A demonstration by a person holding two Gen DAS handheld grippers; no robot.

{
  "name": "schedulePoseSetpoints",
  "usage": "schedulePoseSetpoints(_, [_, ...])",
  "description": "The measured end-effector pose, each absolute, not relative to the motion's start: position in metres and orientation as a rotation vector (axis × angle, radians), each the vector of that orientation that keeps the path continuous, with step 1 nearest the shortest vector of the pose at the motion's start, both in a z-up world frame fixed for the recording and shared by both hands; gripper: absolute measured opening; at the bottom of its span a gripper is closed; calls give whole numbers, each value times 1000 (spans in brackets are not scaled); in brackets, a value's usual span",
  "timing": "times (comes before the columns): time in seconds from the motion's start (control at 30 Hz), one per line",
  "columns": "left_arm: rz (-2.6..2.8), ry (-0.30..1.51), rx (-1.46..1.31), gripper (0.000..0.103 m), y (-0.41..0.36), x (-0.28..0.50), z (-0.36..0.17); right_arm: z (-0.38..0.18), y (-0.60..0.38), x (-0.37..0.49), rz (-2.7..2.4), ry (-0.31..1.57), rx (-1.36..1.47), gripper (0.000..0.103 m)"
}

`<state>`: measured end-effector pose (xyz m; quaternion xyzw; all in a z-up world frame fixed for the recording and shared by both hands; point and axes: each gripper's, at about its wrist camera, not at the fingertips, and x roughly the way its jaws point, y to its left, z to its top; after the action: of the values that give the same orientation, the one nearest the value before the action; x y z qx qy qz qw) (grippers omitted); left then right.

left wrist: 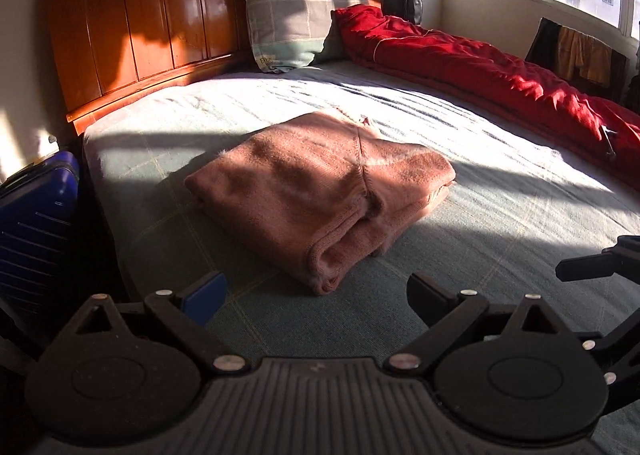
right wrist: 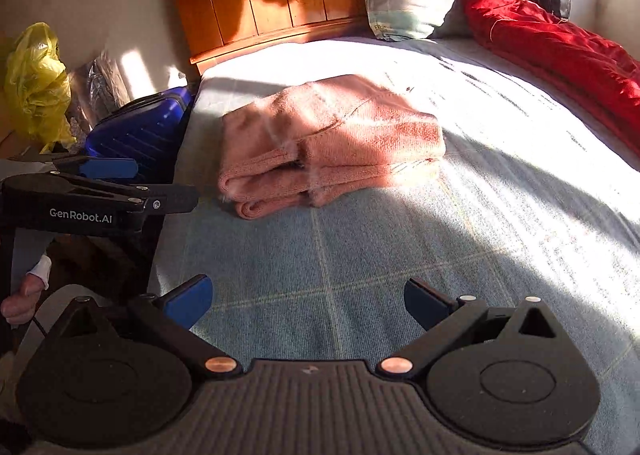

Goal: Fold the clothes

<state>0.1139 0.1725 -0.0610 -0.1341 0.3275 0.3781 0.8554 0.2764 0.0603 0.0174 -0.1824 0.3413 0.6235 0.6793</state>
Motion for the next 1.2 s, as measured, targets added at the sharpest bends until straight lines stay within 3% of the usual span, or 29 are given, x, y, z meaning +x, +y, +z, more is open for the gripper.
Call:
schedulePoseSetpoints(0.6, [813,702,-363,100,136,87,-33,31,74,260,1308,749,-512,103])
schedulePoseSetpoints(1.2, [870,824,-513,100,139,77,-47,41,67,250,1256,720,-507,103])
